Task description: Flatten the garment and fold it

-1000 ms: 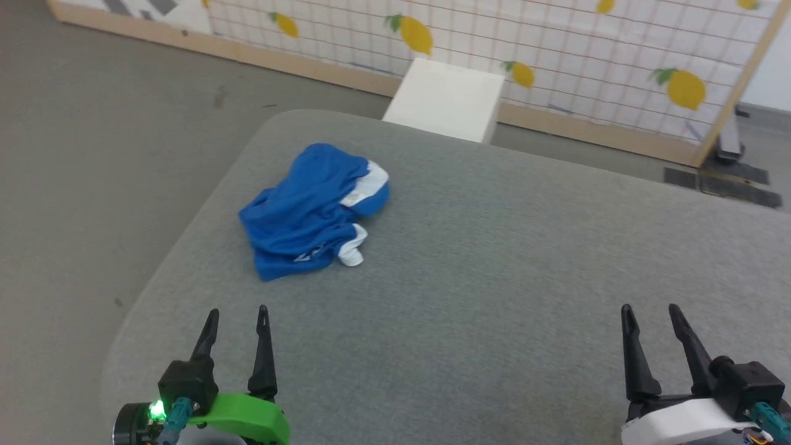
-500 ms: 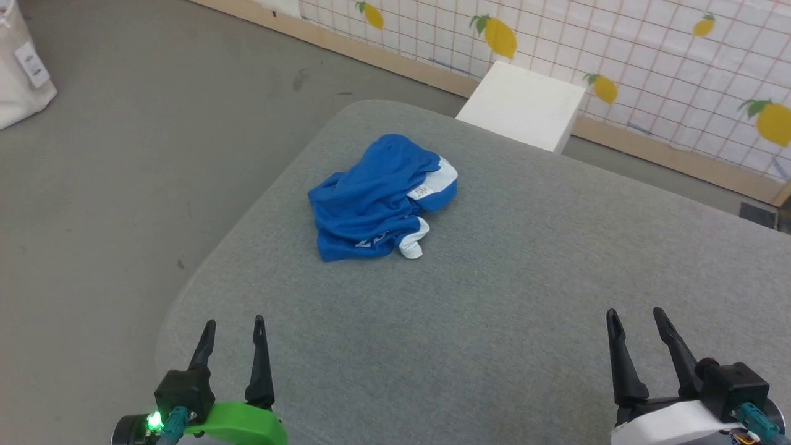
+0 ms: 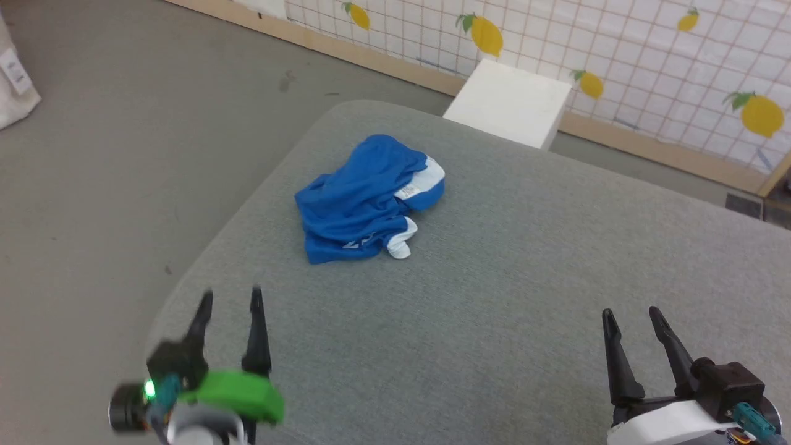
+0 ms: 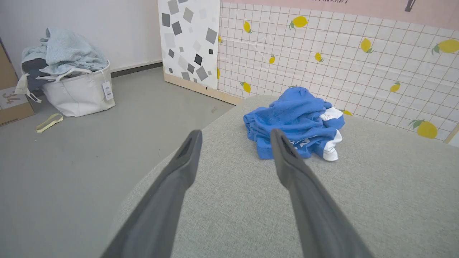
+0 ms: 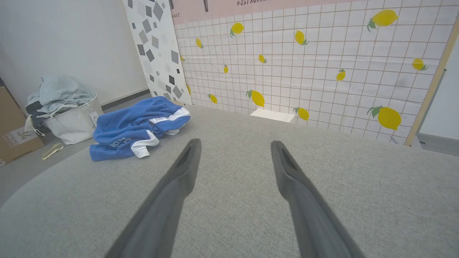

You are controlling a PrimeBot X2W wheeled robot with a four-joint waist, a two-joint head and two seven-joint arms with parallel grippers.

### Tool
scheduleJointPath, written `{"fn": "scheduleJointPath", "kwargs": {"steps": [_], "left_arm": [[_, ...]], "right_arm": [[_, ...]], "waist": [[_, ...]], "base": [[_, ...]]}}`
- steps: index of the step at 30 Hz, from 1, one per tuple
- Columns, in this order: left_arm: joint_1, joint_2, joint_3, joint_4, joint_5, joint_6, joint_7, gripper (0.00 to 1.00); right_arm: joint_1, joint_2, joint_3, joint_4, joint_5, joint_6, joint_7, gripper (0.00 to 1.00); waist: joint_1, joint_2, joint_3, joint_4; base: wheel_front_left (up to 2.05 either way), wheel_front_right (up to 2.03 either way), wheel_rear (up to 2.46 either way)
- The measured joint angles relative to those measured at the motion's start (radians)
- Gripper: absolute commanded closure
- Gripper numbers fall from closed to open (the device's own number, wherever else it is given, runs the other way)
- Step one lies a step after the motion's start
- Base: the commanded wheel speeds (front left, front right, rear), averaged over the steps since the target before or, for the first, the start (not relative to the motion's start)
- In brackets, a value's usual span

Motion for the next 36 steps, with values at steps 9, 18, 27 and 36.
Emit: {"fn": "scheduleJointPath", "kwargs": {"steps": [9,18,27,36], "left_arm": [[-0.342,0.044,0.021,0.203,-0.083,-0.071,0.097,0.00],[-0.686,0.093,0.028,0.492,-0.160,-0.095,0.392,0.00],[-0.864,0.115,-0.006,0.717,-0.185,-0.088,0.678,0.00],[-0.902,0.123,-0.021,0.808,-0.182,-0.038,0.826,0.00]], "right_arm": [[-0.014,0.000,-0.012,-0.032,-0.041,0.000,0.007,0.00],[-0.055,0.000,-0.032,-0.097,-0.087,0.000,0.043,0.00],[-0.084,0.000,-0.044,-0.139,-0.097,0.000,0.054,0.00],[-0.099,0.000,-0.045,-0.150,-0.097,0.000,0.054,0.00]], "waist": [[0.0000,0.0000,0.065,-0.061],[0.0000,0.0000,0.176,-0.134],[0.0001,0.0000,0.291,-0.215],[0.0000,0.0000,0.375,-0.266]], "base": [[0.00,0.00,0.00],[0.00,0.00,0.00],[0.00,0.00,0.00],[0.00,0.00,0.00]]}}
